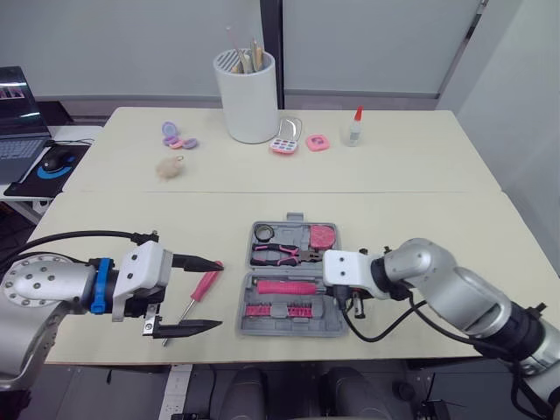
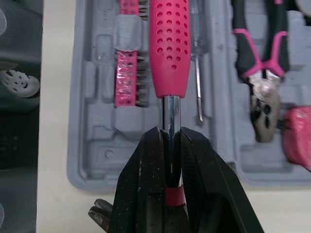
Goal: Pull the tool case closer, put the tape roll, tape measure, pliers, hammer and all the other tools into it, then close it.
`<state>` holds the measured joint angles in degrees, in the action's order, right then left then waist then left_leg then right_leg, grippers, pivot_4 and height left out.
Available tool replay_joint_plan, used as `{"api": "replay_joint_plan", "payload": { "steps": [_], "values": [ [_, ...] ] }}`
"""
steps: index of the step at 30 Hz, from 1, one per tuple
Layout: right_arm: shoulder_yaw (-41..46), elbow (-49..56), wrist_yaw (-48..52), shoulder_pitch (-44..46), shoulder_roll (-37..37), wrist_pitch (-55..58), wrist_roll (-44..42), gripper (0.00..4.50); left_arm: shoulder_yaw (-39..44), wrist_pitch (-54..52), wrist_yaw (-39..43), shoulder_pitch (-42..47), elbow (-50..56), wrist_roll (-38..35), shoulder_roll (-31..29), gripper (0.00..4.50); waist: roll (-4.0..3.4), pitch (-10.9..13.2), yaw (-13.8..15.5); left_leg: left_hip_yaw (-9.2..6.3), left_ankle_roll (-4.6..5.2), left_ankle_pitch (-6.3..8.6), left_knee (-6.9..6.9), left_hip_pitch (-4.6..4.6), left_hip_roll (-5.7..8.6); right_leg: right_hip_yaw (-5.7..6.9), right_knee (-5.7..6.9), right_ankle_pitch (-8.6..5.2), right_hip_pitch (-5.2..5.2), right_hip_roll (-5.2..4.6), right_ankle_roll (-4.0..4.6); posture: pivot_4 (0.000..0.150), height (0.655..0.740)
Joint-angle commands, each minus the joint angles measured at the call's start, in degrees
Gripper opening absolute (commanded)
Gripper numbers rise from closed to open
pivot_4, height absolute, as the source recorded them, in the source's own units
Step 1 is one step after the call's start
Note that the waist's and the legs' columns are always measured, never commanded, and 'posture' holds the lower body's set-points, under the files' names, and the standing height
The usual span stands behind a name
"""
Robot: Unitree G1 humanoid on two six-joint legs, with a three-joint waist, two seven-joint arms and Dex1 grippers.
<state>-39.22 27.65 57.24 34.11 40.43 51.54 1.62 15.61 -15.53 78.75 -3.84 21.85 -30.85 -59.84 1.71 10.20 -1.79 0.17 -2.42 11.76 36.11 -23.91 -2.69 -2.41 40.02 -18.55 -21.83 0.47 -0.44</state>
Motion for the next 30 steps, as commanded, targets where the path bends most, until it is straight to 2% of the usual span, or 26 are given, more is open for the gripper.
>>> {"api": "replay_joint_plan", "payload": {
  "steps": [1,12,30],
  "values": [
    [-1.6,0.2,-1.5,2.3,-1.8,-0.5,2.3,0.22,2.5,0.9,1.8,0.4,-1.5,0.0,-1.9,4.5,0.0,0.0,0.0,0.02,0.0,0.0,0.01,0.0,0.0,-0.01,0.0,0.0,0.0,0.0,-0.01,0.15,0.74],
    [-8.2,-3.3,-3.3,3.9,-5.3,-1.3,7.8,0.22,3.1,1.1,5.1,-2.3,-0.4,0.2,-3.8,4.5,0.01,0.0,0.0,0.02,0.0,0.0,0.0,-0.01,-0.01,0.0,0.03,0.0,-0.05,0.0,0.0,0.15,0.74],
    [-9.0,-7.2,-3.6,5.1,-9.8,-0.5,10.2,0.22,4.0,1.5,5.3,-4.0,-0.3,0.9,-4.0,4.5,0.01,0.0,-0.1,0.03,0.0,0.0,0.0,-0.06,-0.03,-0.01,0.11,0.0,-0.17,0.02,0.0,0.15,0.74]
  ]
}}
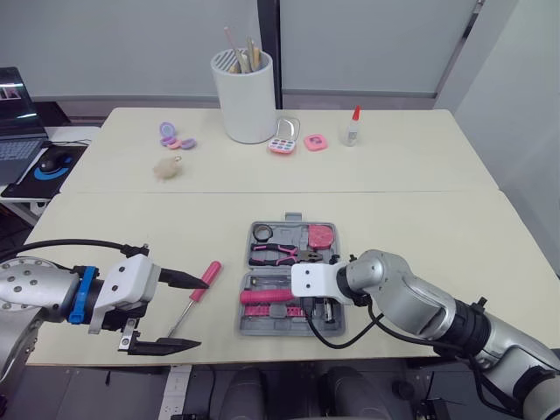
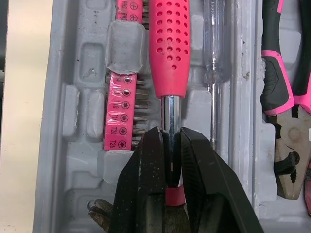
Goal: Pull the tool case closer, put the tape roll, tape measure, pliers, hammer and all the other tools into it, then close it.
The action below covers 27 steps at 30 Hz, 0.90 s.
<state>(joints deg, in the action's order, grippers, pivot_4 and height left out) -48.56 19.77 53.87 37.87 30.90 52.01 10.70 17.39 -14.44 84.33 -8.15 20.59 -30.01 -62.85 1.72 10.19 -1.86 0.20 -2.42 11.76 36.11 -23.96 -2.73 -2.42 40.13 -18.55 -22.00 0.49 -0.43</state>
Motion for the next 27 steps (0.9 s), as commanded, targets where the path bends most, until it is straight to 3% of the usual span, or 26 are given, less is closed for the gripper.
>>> {"api": "replay_joint_plan", "payload": {
  "steps": [1,27],
  "values": [
    [0.3,0.5,-0.2,1.3,-0.3,-1.1,1.2,0.22,2.3,0.4,-0.3,0.3,0.9,0.1,-1.0,4.5,0.0,0.0,0.0,0.0,0.0,0.0,0.0,0.0,0.0,0.0,0.0,0.0,0.0,0.0,0.0,0.15,0.74],
    [-0.3,-2.5,0.8,-0.9,-1.9,-3.6,3.2,0.22,2.7,0.7,-1.5,-0.9,1.3,0.6,-0.4,4.5,0.04,0.0,0.0,0.0,0.0,0.0,0.0,0.0,-0.02,-0.01,0.02,0.0,-0.02,0.02,0.0,0.15,0.74]
  ]
}}
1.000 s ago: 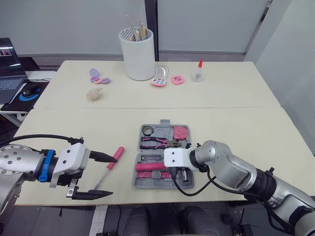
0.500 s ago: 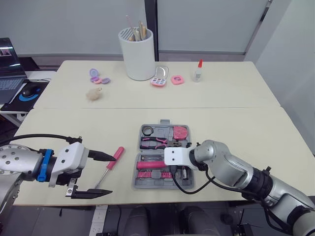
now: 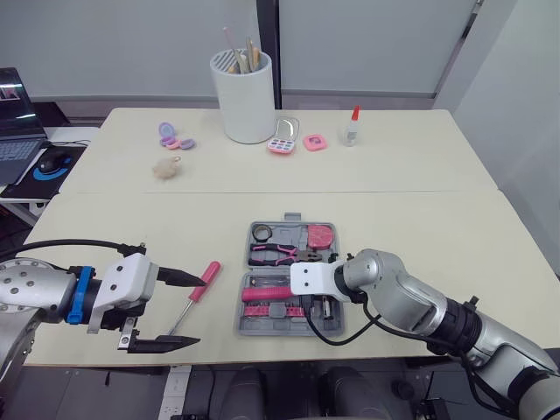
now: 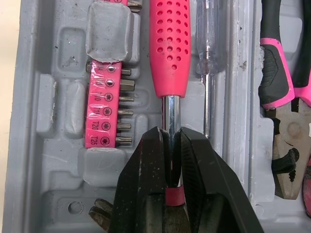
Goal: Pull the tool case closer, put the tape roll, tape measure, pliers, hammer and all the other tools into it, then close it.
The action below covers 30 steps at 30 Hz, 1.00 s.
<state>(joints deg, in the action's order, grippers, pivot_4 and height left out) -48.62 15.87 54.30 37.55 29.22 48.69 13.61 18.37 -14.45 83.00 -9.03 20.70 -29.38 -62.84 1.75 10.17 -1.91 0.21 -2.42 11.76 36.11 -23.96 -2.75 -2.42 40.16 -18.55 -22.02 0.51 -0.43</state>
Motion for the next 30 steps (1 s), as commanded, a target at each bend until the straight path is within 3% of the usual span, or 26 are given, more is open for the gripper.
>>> {"api": "replay_joint_plan", "payload": {
  "steps": [1,27,29,30],
  "values": [
    [-0.2,1.4,0.4,-0.7,-0.2,-0.2,0.4,0.22,1.7,0.8,-0.2,0.0,1.2,0.0,-0.4,4.5,0.0,0.0,0.0,0.0,0.0,0.0,0.0,0.0,0.0,0.0,0.0,0.0,0.0,0.0,0.0,0.15,0.74],
    [1.3,1.7,1.3,-1.2,-1.1,0.5,1.1,0.22,0.1,0.9,-1.2,1.3,0.6,0.7,-0.2,4.5,0.02,0.0,0.0,0.0,0.0,0.0,0.0,0.0,0.01,0.0,0.0,0.0,0.01,0.0,0.0,0.15,0.74],
    [2.5,2.6,1.4,-1.2,-1.7,1.4,0.1,0.95,0.1,1.0,-1.2,1.2,0.6,0.8,-0.1,4.5,0.02,0.0,0.0,-0.01,0.0,0.0,0.0,0.0,0.0,0.01,0.0,0.0,0.0,0.0,0.0,0.15,0.74],
    [3.3,3.1,1.5,-1.3,-2.1,2.1,-0.7,1.08,0.0,1.0,-1.2,1.2,0.6,0.9,-0.1,4.5,0.02,0.0,0.0,-0.01,0.0,0.0,0.0,0.0,0.0,0.0,0.01,0.0,0.0,0.0,0.0,0.15,0.74]
  ]
}}
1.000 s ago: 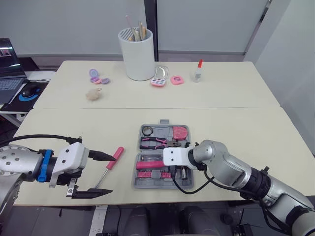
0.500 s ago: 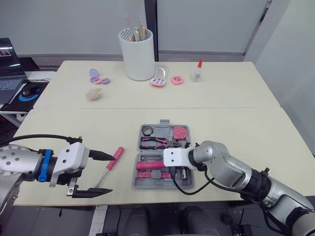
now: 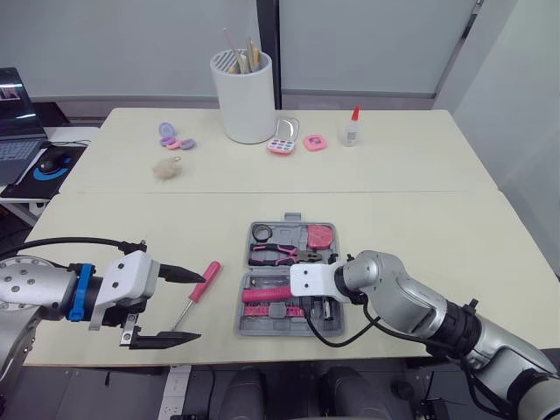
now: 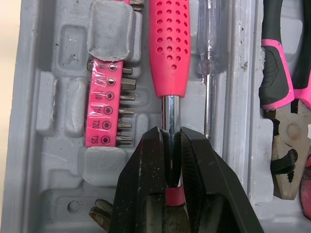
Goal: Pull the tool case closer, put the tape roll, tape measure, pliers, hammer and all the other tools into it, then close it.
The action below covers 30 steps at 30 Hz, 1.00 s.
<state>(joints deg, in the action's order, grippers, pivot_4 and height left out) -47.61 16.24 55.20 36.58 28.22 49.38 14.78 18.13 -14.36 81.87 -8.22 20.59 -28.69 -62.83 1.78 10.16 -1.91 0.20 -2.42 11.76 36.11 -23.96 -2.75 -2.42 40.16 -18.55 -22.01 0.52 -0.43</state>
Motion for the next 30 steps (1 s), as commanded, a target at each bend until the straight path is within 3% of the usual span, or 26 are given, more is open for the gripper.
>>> {"api": "replay_joint_plan", "payload": {
  "steps": [1,2,7,14,21,30],
  "values": [
    [3.0,3.2,0.8,-0.2,-1.1,1.7,-2.4,1.32,0.2,1.0,-0.1,0.4,0.6,0.3,-0.1,4.5,-0.01,0.0,0.0,0.0,0.0,0.0,0.0,0.0,0.0,0.0,0.0,0.0,0.0,0.0,0.0,0.15,0.74],
    [4.0,3.8,1.1,-0.1,-0.8,1.9,-3.2,1.51,0.1,1.0,-0.1,0.5,0.6,0.3,-0.1,4.5,0.0,0.0,0.0,-0.01,0.0,0.0,0.0,-0.01,0.0,0.0,0.01,0.0,0.0,0.0,0.0,0.15,0.74],
    [9.1,5.1,2.8,-0.1,1.3,0.8,-7.6,1.51,-0.6,1.3,-0.1,1.2,0.0,0.7,0.1,4.5,0.0,0.0,0.1,0.01,0.0,0.0,0.0,-0.01,0.04,0.0,0.0,0.0,0.01,-0.03,0.0,0.15,0.74],
    [16.8,-2.7,2.3,-4.8,-0.8,-21.2,-14.8,1.51,-2.7,2.0,-0.7,3.2,-0.7,1.2,0.8,4.5,0.0,0.0,-0.1,0.02,0.0,0.0,-0.01,-0.01,0.01,-0.01,0.0,0.0,0.0,0.01,0.0,0.15,0.74],
    [17.9,-12.8,1.2,-8.0,-5.2,-35.6,-15.4,0.07,-2.9,2.2,-0.9,3.4,-0.6,1.1,0.9,4.5,0.02,0.0,0.0,0.04,0.0,0.0,0.0,0.0,0.02,-0.03,0.02,0.0,0.02,0.02,-0.01,0.15,0.74],
    [14.0,-18.8,-0.4,-9.7,-7.1,-36.0,-10.2,0.03,-2.9,2.5,-1.2,3.2,-0.5,1.2,0.7,4.5,0.02,0.0,0.0,0.02,0.0,0.0,-0.01,0.01,-0.01,-0.03,0.05,0.0,0.01,0.08,0.0,0.15,0.74]
  ]
}}
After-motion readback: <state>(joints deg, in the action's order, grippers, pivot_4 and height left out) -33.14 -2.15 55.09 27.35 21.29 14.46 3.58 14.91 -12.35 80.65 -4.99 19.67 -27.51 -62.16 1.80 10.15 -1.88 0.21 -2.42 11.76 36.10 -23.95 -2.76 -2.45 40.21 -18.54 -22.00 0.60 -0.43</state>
